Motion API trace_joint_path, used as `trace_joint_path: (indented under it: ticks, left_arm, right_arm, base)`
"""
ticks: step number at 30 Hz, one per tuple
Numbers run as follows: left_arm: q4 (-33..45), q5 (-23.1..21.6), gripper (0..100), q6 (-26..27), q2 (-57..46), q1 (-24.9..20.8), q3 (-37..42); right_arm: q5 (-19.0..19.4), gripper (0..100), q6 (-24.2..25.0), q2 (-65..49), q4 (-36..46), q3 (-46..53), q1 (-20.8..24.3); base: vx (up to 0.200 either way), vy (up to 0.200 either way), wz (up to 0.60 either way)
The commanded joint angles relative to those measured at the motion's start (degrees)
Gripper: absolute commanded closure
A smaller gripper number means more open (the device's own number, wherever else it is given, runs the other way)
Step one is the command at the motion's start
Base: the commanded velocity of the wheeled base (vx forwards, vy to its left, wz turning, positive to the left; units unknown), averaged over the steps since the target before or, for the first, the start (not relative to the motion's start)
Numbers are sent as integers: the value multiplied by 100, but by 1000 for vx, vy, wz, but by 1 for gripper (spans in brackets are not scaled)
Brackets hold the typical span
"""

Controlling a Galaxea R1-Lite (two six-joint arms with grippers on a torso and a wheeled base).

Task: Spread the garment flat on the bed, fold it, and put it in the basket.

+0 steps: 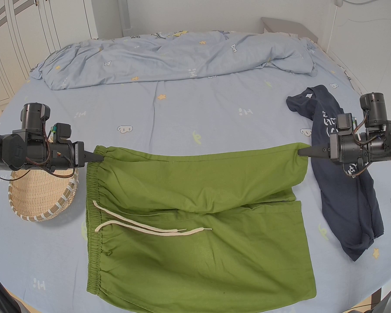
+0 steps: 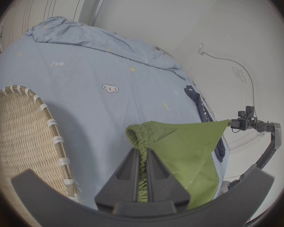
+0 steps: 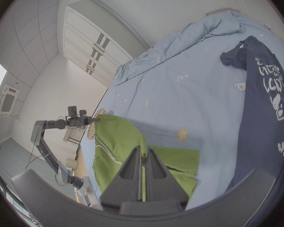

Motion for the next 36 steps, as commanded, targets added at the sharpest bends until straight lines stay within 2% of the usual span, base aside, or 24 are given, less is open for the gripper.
trace_joint_path:
  ticks: [1, 3, 4, 6, 12, 14, 15, 16, 19, 25, 27, 36]
  left_arm:
    - [-114, -1, 100, -7, 9, 151, -11]
    - [-237, 8, 100, -7, 27, 186, -11]
    - [-263, 8, 100, -7, 45, 203, -20]
    - [-263, 17, 100, 2, 89, 221, -55]
    - [-333, 34, 100, 2, 194, 282, -90]
    - [-465, 105, 100, 11, 256, 309, -81]
    - [-465, 105, 100, 11, 256, 309, -81]
    - [-588, 193, 100, 20, 335, 309, -81]
    - [-755, 316, 100, 11, 458, 291, -90]
    - [-1019, 887, 100, -7, 713, 98, -213]
    - [-1081, 1212, 100, 29, 844, 54, -213]
    - [-1283, 1274, 100, 37, 1003, 36, -266]
  right_arm:
    - [-140, 100, 32, 750, 301, -922, -160]
    - [-1221, 100, -38, 1180, 354, -1405, -45]
    - [-1590, 100, -65, 1347, 345, -1563, 34]
    - [-1915, 100, -73, 1655, 301, -1941, 157]
    - [-2047, 100, -126, 2385, 274, -2732, 412]
    - [-2434, 100, -232, 2648, 266, -3031, 500]
    - [-2434, 100, -232, 2648, 266, -3031, 500]
    - [-2785, 100, -416, 2947, 266, -3427, 517]
    - [-2988, 100, -513, 3316, 274, -3971, 535]
    - [-3155, 100, -566, 3641, 274, -4595, 667]
    - [-3190, 100, -592, 3791, 310, -4919, 684]
    - [-3190, 100, -610, 4028, 925, -4919, 719]
  base:
    - [0, 0, 0]
    - [0, 0, 0]
    - [0, 0, 0]
    - [0, 0, 0]
    - [0, 0, 0]
    - [0, 0, 0]
    - [0, 0, 0]
    - [0, 0, 0]
    - [0, 0, 0]
    - [0, 0, 0]
    - [0, 0, 0]
    - [0, 0, 0]
